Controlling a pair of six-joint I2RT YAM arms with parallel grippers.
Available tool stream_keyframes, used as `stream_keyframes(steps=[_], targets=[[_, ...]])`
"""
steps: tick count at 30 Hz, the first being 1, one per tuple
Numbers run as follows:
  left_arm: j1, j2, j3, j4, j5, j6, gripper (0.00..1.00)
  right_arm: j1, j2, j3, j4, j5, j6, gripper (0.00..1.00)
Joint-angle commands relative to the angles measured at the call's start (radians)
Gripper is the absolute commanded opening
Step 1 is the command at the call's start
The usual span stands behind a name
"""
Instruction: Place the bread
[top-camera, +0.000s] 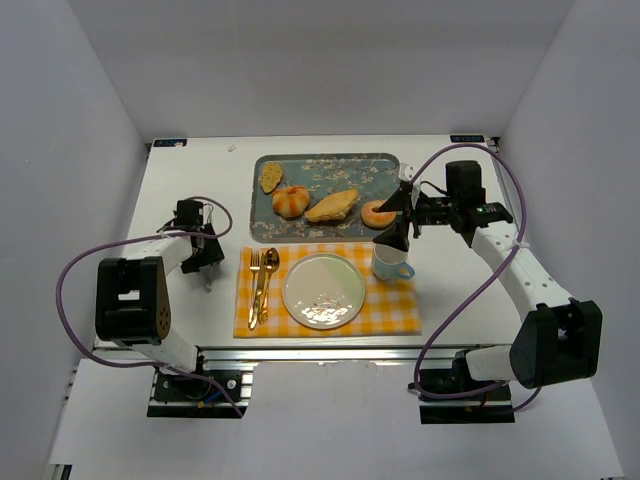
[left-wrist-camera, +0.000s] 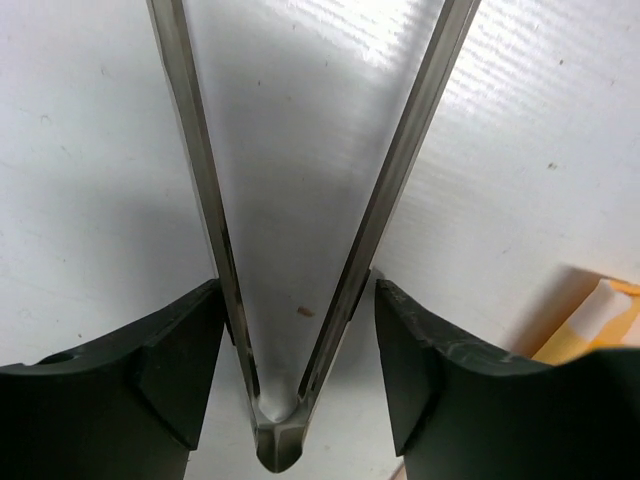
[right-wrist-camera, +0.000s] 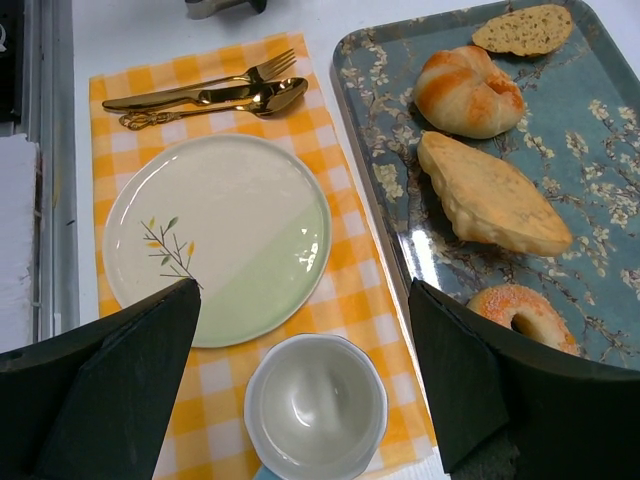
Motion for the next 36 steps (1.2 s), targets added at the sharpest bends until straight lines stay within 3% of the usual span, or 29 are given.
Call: stream_keyframes(steps=[1,9,10,11,14,19,24,27,30,36], targets=[[0.006,0.057,-0.002,-0.002,0.009,0.008,0.72,-0.007,-0.028,-0.004,0.011,-0.034,0.01,0.89],[0.005,0.119,0.046,0.0,0.002,0.022,0.67,-0.012,-0.033,-0.004,0.007,-0.034,0.009,0.89],[0.005,0.126,0.047,0.003,0.006,0.023,0.63,-0.014,-0.033,-0.004,0.007,-0.033,0.009,0.89],[0.005,0.126,0.049,0.003,0.012,0.025,0.49,-0.015,-0.033,-0.006,0.004,-0.031,0.007,0.89],[0.005,0.11,0.046,0.008,0.035,0.023,0.28,-0.023,-0.034,-0.004,0.0,-0.028,0.003,0.89],[0.005,-0.01,0.058,0.003,0.148,0.042,0.15,-0.033,-0.033,0.002,-0.025,-0.026,-0.008,0.89],[0.003,-0.18,0.128,-0.002,0.409,0.013,0.13,-0.043,-0.027,0.006,-0.036,-0.031,-0.011,0.89],[0.0,-0.205,0.174,0.001,0.558,-0.033,0.18,-0.046,-0.026,0.008,-0.037,-0.036,-0.007,0.89],[0.0,-0.182,0.211,0.026,0.643,-0.069,0.24,-0.046,-0.023,0.006,-0.031,-0.042,0.001,0.89],[-0.008,0.035,0.435,-0.032,0.706,-0.029,0.31,-0.044,-0.031,-0.004,-0.022,-0.042,0.003,0.89]])
